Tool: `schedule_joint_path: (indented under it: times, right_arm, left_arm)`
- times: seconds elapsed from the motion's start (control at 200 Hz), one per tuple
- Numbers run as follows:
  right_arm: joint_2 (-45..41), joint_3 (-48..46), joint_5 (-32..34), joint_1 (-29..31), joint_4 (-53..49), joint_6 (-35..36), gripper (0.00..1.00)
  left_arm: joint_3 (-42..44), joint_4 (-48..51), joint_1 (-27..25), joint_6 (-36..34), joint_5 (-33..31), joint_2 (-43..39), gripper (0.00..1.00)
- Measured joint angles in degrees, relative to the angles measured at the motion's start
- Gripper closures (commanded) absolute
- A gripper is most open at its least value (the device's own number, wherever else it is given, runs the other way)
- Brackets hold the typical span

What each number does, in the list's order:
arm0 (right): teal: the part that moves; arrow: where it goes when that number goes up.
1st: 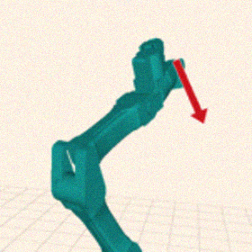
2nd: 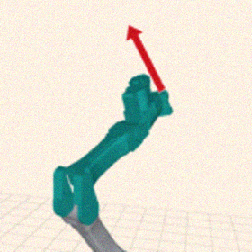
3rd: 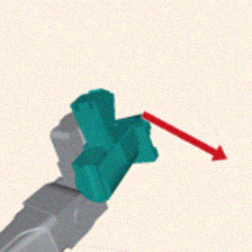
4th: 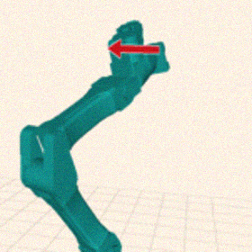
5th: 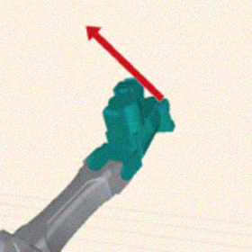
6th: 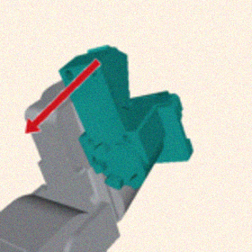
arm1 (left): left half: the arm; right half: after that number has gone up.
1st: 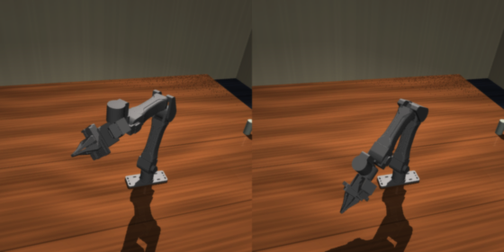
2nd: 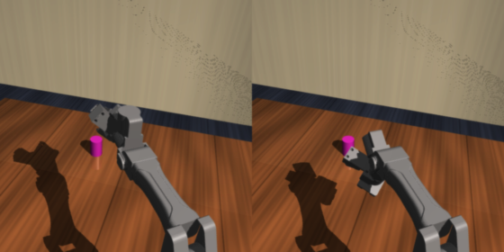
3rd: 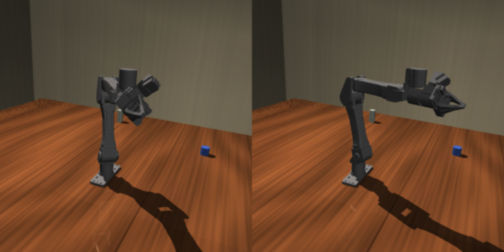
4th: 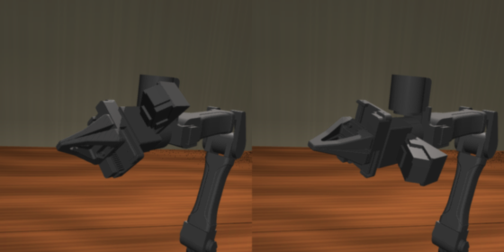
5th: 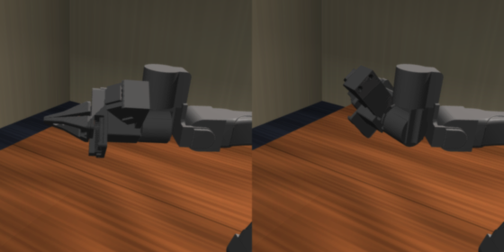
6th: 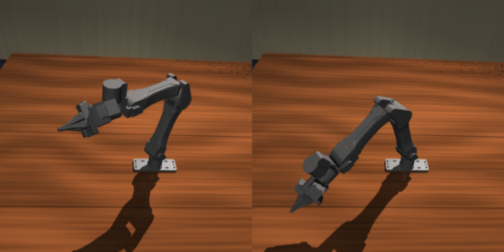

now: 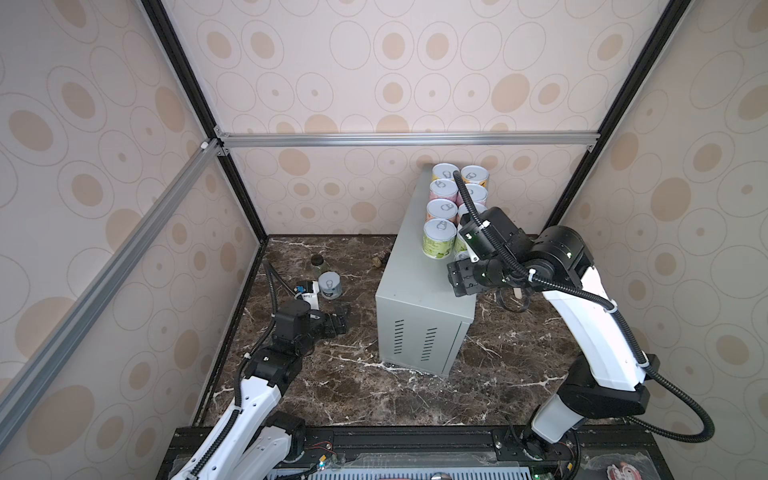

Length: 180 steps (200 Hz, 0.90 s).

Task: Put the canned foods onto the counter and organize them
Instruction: 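Lower the pale blue can onto the box top in front of the green cans, then open the right gripper and pull it back down beside the box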

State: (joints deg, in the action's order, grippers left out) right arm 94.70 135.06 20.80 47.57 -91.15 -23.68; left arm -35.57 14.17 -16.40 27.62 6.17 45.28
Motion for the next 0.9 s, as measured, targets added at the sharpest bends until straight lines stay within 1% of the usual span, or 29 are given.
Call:
schedule_joint_path:
  times: [0.395, 0.46, 0.505, 0.57, 0.755, 0.9]
  right_arm:
    - [-1.5, -0.7, 0.1, 0.0, 0.0, 0.5, 0.11]
    - [-1.9, -0.7, -0.1, 0.0, 0.0, 0.7, 0.07]
    - [-2.2, -0.7, -0.2, 0.0, 0.0, 0.6, 0.03]
    - [-2.7, -0.7, -0.6, 0.0, 0.0, 0.8, 0.00]
    - [-5.1, -0.7, -2.0, 0.0, 0.0, 0.9, 0.01]
    - [-8.5, -1.2, -3.2, 0.0, 0.2, 1.1, 0.01]
  left_arm:
    - [0.0, 0.0, 0.0, 0.0, -0.1, 0.0, 0.01]
    - [0.0, 0.0, 0.0, 0.0, -0.2, 0.0, 0.01]
    - [0.0, 0.0, 0.0, 0.0, -0.3, 0.1, 0.01]
    - [0.0, 0.0, 0.0, 0.0, -0.6, 0.3, 0.01]
    - [0.0, 0.0, 0.0, 0.0, -1.9, 2.1, 0.01]
    - [-0.1, 0.2, 0.0, 0.0, -3.2, 3.5, 0.01]
